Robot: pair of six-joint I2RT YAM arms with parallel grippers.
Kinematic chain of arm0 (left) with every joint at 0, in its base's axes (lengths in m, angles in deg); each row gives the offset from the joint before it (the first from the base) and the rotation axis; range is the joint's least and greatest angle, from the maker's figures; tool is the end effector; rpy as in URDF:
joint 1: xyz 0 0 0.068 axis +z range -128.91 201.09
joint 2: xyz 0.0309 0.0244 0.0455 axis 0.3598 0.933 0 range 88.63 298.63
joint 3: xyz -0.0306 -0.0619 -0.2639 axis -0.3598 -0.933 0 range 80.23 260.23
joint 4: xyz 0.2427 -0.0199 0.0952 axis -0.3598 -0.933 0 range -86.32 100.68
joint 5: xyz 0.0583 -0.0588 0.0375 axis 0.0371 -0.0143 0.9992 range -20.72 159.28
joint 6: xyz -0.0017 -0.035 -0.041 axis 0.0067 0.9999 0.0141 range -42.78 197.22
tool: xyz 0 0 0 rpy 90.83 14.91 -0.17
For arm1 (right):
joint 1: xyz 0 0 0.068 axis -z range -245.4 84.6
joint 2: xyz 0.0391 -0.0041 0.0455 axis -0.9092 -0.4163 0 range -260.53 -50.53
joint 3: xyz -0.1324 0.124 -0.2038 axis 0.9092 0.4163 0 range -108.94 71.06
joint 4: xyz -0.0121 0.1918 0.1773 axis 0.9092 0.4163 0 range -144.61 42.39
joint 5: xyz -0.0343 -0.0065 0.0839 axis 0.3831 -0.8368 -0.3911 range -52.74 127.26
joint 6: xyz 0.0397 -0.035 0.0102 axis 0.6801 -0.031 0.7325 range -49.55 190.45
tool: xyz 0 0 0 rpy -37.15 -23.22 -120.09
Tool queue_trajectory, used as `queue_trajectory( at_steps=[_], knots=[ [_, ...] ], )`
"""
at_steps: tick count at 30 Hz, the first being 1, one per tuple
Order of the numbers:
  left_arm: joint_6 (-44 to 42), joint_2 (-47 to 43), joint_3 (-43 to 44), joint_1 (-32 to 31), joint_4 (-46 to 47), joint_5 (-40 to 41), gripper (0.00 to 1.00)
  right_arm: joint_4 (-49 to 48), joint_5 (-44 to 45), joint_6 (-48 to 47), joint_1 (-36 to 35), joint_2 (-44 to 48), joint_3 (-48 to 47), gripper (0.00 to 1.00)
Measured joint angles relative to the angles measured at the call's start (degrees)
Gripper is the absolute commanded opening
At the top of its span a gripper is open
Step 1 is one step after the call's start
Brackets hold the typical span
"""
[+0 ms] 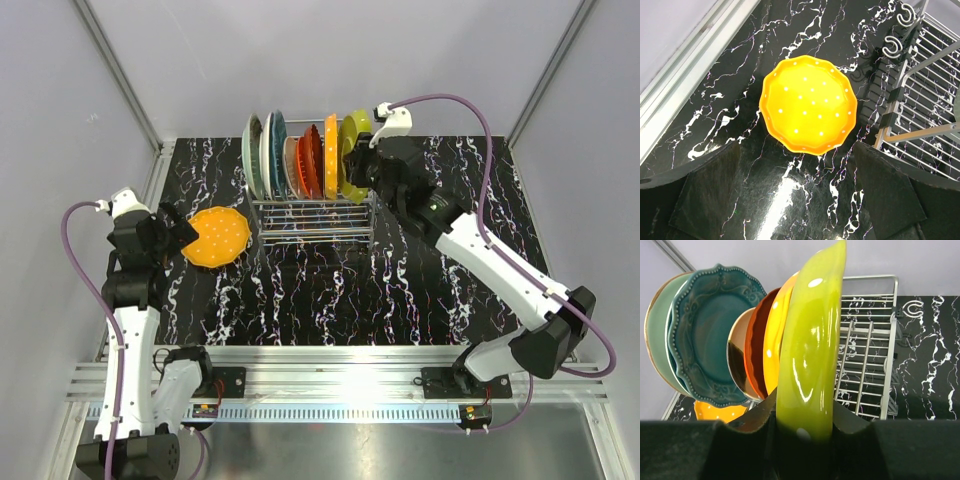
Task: Load the plates into the dish rack
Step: Insert the plate into the dish rack
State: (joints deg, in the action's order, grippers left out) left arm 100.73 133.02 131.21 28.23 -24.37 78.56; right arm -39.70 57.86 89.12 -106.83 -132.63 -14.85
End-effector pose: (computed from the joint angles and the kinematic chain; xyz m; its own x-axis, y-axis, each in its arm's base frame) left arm 0.1618 0.0261 0.3339 -0.3285 -0.4379 -0.8368 -0.4302 0.8581 -0.2802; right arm 0.2553 0.2087 0.4305 -0.2521 0.1771 -0.9513 -0.2953 0.9221 0.2499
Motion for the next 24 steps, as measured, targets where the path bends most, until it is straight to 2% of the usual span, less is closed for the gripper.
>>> queue_trajectory(
  at_steps=[15, 21, 24],
  knots=[
    [0.0, 0.0, 0.0, -0.2, 0.0, 0.0, 0.99, -0.3, 0.3, -0.3, 0.1, -2.9, -0.9, 0.00],
    [0.0, 0.0, 0.0, -0.2, 0.0, 0.0, 0.99, -1.4, 1.1, -0.4, 0.2, -3.3, -0.8, 0.17],
    [0.0, 0.0, 0.0, -0.2, 0.0, 0.0, 0.99, -1.8, 1.2, -0.5, 0.2, -3.3, -0.7, 0.18]
  ],
)
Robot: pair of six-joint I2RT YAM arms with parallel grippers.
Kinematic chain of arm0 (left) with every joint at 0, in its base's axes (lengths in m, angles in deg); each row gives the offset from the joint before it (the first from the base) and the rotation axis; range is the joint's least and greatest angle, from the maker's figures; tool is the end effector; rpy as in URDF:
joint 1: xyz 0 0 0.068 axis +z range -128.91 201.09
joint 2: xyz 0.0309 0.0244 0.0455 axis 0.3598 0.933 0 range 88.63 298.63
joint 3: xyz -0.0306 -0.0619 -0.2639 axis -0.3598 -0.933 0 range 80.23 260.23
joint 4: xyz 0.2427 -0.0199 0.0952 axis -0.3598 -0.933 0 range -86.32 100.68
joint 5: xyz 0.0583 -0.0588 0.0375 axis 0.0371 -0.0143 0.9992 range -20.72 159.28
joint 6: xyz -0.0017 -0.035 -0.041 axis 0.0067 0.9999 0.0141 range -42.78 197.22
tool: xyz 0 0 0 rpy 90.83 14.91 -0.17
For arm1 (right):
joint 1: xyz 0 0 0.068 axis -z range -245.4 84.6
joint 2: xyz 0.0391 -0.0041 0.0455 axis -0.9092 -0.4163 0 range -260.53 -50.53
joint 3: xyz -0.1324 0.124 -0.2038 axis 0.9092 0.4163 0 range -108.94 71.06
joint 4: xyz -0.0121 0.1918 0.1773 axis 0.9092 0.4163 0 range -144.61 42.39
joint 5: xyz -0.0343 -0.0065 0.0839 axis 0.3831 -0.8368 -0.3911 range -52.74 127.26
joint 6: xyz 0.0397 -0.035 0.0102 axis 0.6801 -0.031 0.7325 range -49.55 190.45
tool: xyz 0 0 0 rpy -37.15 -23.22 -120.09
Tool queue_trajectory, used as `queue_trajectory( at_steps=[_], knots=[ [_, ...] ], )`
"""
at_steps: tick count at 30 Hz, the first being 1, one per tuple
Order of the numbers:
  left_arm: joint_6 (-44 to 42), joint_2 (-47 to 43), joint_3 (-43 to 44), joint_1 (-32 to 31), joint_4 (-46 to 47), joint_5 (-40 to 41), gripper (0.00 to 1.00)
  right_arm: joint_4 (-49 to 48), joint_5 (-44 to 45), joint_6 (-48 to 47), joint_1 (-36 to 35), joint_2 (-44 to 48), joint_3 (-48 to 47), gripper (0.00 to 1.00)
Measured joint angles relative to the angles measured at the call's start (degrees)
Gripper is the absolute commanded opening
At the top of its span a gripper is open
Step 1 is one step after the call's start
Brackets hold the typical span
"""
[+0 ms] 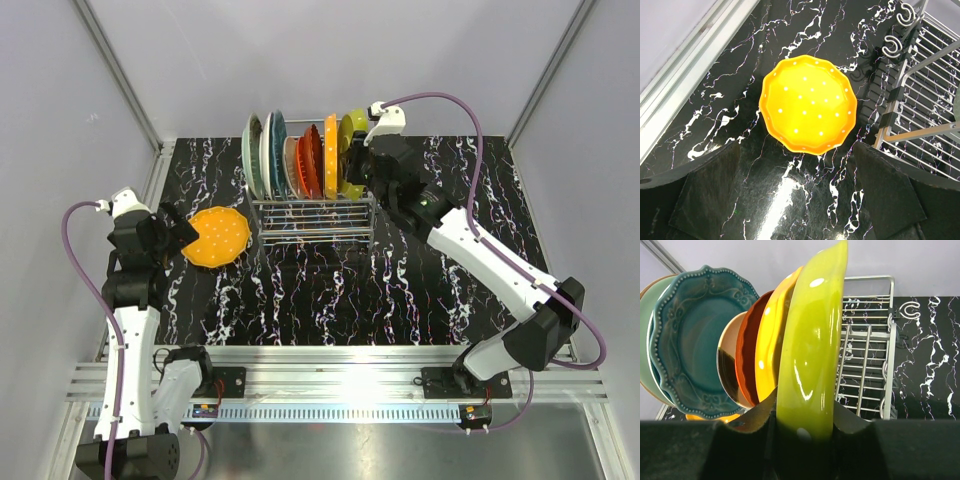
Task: Load the plates into the dish rack
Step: Insert the plate into the dish rack
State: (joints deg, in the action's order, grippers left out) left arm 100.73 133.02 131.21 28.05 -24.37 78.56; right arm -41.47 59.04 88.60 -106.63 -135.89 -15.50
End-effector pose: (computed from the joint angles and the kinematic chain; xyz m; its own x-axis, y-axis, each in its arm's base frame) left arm 0.1619 0.0256 0.3339 -0.3299 -0.4369 -0.8368 -0.4275 0.8595 -0.2802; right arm 0.2697 0.2188 0.4196 -0.2534 0.1625 -0.9536 -0.2736 0.9335 0.2318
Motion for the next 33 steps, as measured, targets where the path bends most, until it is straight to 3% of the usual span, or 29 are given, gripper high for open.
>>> queue_trajectory(
  at_steps=[5, 12, 33],
  knots=[
    [0.0, 0.0, 0.0, 0.0, 0.0, 0.0, 0.99, 0.0, 0.0, -0.2, 0.0, 0.0, 0.0, 0.22],
    [0.0, 0.4, 0.0, 0.0, 0.0, 0.0, 0.99, -0.3, 0.2, -0.8, -0.1, 0.0, 0.0, 0.40],
    [-0.2, 0.8, 0.0, 0.0, 0.0, 0.0, 0.99, -3.8, 1.0, -2.1, -0.9, 0.5, -1.0, 0.49]
  ],
)
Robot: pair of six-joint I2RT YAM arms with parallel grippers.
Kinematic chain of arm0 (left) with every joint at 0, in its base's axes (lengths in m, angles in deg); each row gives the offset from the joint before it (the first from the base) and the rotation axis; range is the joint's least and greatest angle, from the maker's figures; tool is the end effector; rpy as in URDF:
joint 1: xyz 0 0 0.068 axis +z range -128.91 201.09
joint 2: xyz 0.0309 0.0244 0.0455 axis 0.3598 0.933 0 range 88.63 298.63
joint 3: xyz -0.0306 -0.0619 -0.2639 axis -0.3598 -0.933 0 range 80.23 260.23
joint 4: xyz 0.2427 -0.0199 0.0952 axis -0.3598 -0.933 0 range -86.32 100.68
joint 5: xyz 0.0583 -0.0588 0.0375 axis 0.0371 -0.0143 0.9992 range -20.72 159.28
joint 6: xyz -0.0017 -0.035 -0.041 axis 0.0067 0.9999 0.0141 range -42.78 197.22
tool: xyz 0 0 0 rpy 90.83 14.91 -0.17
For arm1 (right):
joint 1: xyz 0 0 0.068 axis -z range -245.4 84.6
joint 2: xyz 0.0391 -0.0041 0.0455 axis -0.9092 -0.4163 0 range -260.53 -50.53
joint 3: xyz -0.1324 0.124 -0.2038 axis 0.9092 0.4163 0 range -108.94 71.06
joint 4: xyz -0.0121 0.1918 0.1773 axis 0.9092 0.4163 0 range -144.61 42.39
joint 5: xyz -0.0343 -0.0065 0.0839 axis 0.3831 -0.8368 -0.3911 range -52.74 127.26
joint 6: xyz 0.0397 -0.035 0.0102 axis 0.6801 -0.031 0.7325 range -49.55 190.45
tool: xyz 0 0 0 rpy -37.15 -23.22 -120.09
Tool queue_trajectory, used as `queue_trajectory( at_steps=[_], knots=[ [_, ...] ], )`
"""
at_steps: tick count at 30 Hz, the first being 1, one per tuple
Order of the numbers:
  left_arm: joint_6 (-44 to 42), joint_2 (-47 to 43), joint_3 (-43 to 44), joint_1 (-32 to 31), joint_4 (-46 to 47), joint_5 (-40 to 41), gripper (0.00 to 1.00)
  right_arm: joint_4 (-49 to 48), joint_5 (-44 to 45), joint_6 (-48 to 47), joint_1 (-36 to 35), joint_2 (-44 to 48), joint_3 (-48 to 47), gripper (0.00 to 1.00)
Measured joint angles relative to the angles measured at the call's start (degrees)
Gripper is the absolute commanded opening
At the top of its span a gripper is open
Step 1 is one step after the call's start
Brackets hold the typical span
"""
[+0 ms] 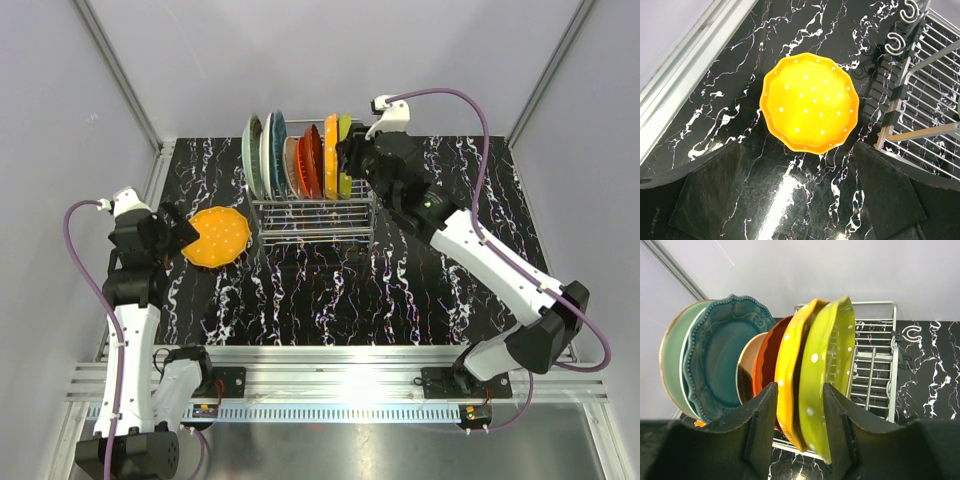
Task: Load the plates into the dish rack
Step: Insert the plate into the dish rack
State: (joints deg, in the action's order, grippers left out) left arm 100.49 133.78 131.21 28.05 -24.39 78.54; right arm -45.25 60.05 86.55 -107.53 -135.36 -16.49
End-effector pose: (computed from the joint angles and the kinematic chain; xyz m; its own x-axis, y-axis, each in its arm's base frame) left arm 0.1648 0.0259 0.3319 -0.3431 -0.4347 -0.8327 -0.4296 0.8609 -0.2725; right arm 0.2644 0.2207 0.4356 -0.1747 0.1867 -0.9668 -0.2962 0.9264 0.2324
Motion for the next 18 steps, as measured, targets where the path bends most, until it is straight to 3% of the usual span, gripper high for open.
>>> queue_trajectory(
  at_steps=[10, 18],
  knots=[
    [-0.5, 0.0, 0.0, 0.0, 0.0, 0.0, 0.99, 0.0, 0.0, -0.2, 0.0, 7.0, 0.0, 0.59],
    [-0.6, 0.8, 0.0, 0.0, 0.0, 0.0, 0.99, -0.1, -1.2, -1.0, 0.0, 10.9, 2.1, 0.57]
  ],
)
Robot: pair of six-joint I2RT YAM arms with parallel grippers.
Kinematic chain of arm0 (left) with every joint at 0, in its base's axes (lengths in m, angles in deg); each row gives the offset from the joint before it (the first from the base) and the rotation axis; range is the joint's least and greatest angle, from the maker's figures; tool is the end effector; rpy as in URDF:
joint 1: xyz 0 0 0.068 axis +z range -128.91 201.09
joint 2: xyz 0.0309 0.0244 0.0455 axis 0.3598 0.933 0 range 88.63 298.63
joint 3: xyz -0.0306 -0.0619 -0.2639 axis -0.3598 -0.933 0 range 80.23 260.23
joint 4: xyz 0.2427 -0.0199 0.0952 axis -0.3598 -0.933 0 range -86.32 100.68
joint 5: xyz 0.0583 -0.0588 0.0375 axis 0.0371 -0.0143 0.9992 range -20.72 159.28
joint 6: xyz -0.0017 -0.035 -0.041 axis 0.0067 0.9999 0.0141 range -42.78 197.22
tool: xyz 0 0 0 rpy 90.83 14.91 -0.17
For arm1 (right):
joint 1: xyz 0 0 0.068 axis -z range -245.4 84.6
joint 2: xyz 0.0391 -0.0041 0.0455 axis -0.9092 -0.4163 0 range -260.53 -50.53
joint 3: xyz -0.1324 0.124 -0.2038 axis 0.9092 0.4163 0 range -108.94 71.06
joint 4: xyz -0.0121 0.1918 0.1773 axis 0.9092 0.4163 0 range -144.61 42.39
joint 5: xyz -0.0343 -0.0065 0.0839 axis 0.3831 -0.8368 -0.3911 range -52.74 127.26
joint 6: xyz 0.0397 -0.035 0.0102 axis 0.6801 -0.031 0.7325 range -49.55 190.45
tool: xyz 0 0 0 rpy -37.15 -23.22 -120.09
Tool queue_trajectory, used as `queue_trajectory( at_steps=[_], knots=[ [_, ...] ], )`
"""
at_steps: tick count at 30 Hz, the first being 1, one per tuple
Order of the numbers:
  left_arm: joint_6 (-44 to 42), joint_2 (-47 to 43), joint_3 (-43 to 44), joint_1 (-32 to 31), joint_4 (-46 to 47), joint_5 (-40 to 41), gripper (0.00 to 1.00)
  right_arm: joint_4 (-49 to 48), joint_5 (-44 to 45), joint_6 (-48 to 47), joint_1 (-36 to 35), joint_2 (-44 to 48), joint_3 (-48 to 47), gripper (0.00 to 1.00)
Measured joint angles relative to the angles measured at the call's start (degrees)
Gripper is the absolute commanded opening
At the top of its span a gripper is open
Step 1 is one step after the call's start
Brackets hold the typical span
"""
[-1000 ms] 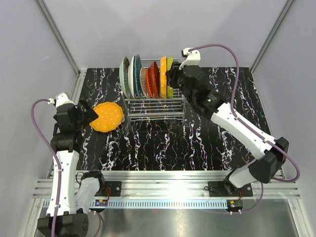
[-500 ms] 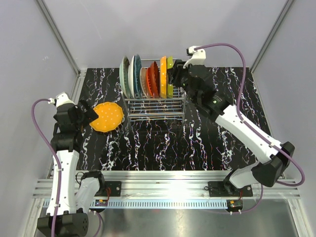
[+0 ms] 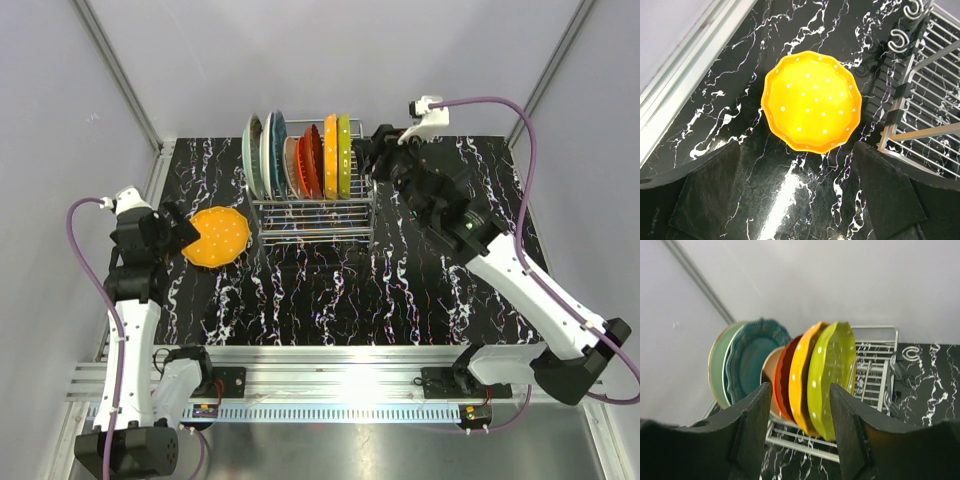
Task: Load the plates into the dish rack
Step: Insert the plate into the dish rack, then grab a plate with the left arm
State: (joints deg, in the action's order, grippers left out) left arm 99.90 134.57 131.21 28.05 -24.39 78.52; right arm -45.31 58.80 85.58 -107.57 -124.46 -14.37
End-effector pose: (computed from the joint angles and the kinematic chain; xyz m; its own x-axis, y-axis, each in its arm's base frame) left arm 0.1677 0.0263 0.3299 -0.3590 -0.4273 -0.8298 -0.4293 0.8650 -0.2596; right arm 0.2178 0.1797 0.4789 -0.0645 0.2691 -0.9609 -0.3477 0.8966 0.2744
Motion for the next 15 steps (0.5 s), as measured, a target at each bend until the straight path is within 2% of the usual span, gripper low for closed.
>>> queue_trajectory(
  at_steps=[3, 11, 15],
  knots=[
    [0.0, 1.5, 0.0, 0.0, 0.0, 0.0, 0.99, -0.5, -1.8, -0.2, 0.0, 3.8, 5.0, 0.54],
    [0.3, 6.5, 0.0, 0.0, -0.8, 0.0, 0.99, -1.4, -8.0, -1.5, -0.2, 22.6, 24.4, 0.53],
    [1.0, 12.5, 0.1, 0.0, -1.9, 0.0, 0.99, -1.9, -8.7, -1.7, -0.2, 30.6, 32.8, 0.54]
  ],
)
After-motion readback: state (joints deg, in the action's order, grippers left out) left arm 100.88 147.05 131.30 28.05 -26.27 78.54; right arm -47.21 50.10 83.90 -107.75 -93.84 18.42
